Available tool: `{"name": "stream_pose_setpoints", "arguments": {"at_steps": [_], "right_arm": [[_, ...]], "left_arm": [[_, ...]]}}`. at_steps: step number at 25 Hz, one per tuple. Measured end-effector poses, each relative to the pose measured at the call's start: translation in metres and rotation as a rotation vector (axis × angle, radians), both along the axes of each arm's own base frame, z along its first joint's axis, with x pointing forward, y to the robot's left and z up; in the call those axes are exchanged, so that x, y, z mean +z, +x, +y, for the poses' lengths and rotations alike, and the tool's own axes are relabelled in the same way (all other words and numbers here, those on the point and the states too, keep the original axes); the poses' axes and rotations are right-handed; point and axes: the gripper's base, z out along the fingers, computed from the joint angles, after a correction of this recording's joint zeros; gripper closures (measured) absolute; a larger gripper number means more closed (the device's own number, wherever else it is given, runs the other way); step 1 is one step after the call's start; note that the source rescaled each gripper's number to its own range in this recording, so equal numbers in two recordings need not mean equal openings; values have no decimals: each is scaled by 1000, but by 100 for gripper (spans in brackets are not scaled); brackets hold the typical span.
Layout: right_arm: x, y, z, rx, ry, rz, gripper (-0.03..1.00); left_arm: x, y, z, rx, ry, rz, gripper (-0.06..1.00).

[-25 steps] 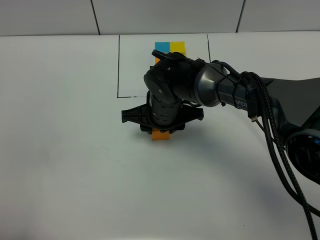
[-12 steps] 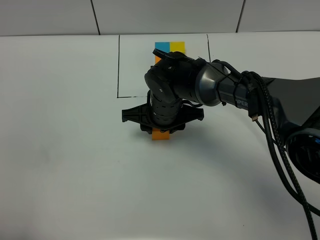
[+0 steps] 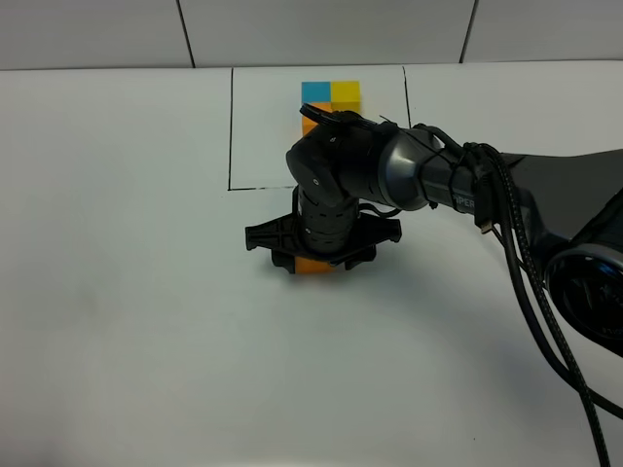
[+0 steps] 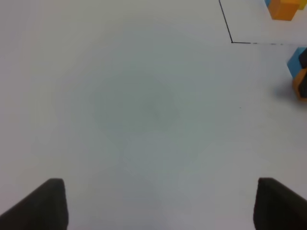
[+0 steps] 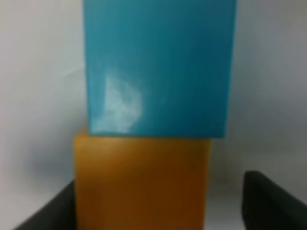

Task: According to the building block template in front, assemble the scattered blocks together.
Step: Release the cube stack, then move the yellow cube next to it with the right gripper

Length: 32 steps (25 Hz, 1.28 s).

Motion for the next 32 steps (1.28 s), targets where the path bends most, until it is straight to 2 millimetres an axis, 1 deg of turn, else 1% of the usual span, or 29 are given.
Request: {"name": "stream_pose_setpoints", "arguments": {"at_steps": [2, 4, 5, 7, 9, 12, 14, 16, 18, 20, 24, 26, 29, 32], "right_arm": [[3, 0, 0, 28, -2, -8, 41], [10, 0, 0, 45, 4, -19, 28], [14, 0, 0, 51, 10, -25, 22], [23, -2, 0, 58, 26, -29, 15], [34, -5, 0, 70, 50, -26, 11], [55, -10, 0, 97, 80, -34, 10], [67, -13, -4, 137, 63, -39, 10], [75, -17, -13, 195, 10, -47, 10], [80, -21, -30, 232, -31, -39, 10], [81, -25, -52, 253, -57, -27, 10], [83, -40, -110, 234, -79, -23, 10], [86, -53, -141, 195, -84, -26, 10], [89, -71, -191, 103, -87, -45, 10], [89, -87, -233, 5, -87, -74, 10]], "left_arm": [[0, 0, 0, 0, 0, 0, 27], [0, 0, 0, 0, 0, 0, 27], [0, 0, 0, 0, 0, 0, 27], [0, 0, 0, 0, 0, 0, 27], [0, 0, 0, 0, 0, 0, 27], [0, 0, 0, 0, 0, 0, 27], [0, 0, 0, 0, 0, 0, 27], [0, 0, 0, 0, 0, 0, 27], [0, 0, 0, 0, 0, 0, 27], [0, 0, 0, 0, 0, 0, 27], [0, 0, 0, 0, 0, 0, 27], [0, 0, 0, 0, 0, 0, 27], [0, 0, 0, 0, 0, 0, 27], [0, 0, 0, 2, -3, 0, 27]]}}
